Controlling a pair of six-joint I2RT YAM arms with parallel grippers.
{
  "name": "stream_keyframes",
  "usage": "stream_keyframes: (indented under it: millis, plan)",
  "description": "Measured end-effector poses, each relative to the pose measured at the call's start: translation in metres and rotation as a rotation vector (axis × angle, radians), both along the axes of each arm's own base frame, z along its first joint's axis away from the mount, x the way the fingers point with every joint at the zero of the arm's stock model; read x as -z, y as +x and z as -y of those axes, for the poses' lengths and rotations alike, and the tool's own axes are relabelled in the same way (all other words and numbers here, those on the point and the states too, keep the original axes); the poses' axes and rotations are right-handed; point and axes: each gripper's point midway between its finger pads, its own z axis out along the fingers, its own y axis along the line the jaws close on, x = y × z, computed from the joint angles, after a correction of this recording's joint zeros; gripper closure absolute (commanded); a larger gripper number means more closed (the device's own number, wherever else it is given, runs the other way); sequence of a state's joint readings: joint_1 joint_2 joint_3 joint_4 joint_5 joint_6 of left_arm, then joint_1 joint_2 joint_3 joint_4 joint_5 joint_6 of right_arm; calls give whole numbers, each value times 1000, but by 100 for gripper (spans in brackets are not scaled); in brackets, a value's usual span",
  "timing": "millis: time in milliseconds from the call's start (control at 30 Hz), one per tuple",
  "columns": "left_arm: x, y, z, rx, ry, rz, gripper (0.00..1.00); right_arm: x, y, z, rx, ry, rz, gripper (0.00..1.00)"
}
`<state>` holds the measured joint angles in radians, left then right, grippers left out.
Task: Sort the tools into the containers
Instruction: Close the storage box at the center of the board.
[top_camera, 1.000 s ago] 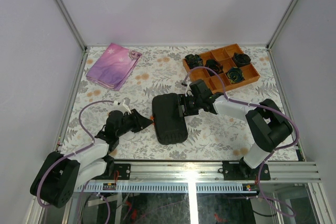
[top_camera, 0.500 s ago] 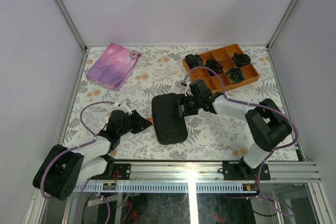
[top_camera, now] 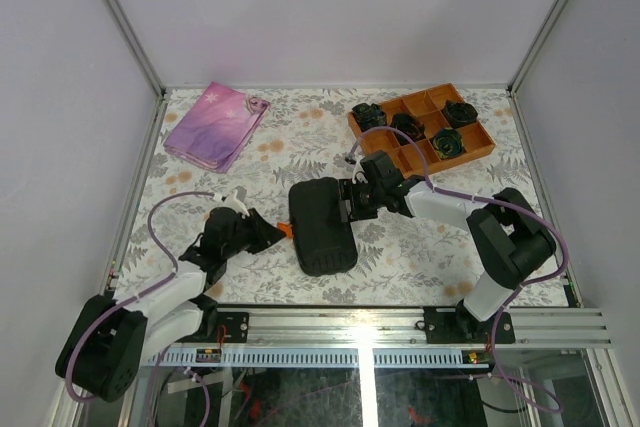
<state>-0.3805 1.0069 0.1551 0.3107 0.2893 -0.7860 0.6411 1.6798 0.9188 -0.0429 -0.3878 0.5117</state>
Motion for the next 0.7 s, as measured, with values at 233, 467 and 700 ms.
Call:
stream_keyframes:
  millis: [233, 467, 700]
  plan:
    - [-14, 1, -3, -1, 26, 17, 86, 0, 1, -3, 1, 11, -2, 71]
    - [-16, 0, 0, 9, 28, 8, 81, 0, 1, -3, -1, 15, -3, 71]
    - [-26, 2, 9, 35, 19, 25, 77, 1, 1, -4, -3, 19, -6, 72]
